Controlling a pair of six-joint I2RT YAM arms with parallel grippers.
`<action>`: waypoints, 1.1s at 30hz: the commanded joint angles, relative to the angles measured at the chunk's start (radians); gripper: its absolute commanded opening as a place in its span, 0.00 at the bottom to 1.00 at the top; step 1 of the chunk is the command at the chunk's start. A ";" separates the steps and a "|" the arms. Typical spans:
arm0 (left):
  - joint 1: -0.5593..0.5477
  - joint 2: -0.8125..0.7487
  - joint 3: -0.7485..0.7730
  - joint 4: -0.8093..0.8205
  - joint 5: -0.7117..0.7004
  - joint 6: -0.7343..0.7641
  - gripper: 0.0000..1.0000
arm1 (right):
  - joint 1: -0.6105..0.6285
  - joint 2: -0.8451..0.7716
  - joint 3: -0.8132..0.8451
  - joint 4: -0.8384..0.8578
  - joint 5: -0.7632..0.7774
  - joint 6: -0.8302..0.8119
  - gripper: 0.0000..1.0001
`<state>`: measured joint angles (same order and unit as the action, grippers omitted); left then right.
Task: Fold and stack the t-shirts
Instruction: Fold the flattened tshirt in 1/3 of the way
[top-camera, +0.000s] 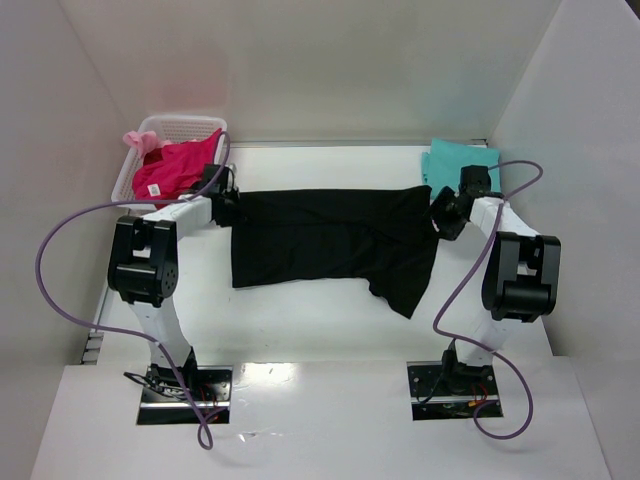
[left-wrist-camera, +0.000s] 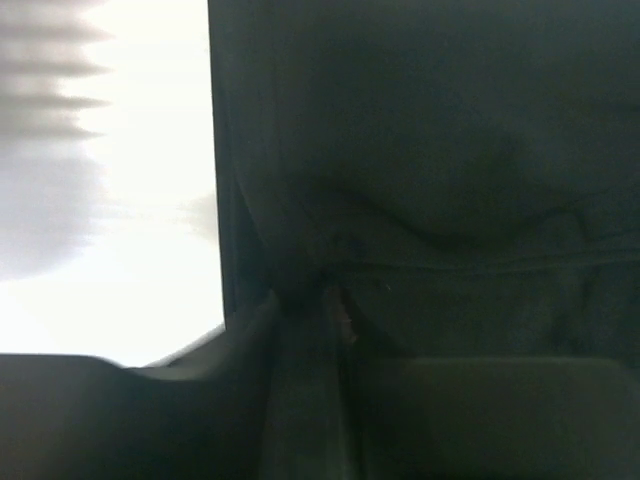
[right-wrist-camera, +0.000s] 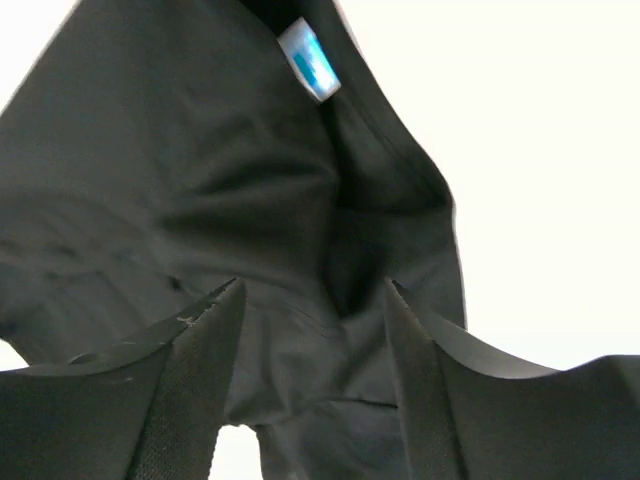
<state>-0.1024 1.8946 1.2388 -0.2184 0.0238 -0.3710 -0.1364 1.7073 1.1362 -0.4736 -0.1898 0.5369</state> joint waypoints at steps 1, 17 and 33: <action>0.001 -0.077 0.085 -0.033 0.033 0.009 0.45 | -0.006 -0.055 0.141 0.055 0.021 -0.005 0.70; 0.001 -0.017 0.200 0.111 0.178 0.067 0.83 | -0.006 0.295 0.421 0.188 -0.062 -0.066 0.70; 0.001 0.207 0.317 0.140 0.120 0.023 0.74 | -0.006 0.420 0.442 0.201 -0.059 -0.109 0.56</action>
<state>-0.1024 2.0895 1.5120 -0.1223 0.1764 -0.3218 -0.1364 2.0930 1.5337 -0.2974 -0.2470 0.4488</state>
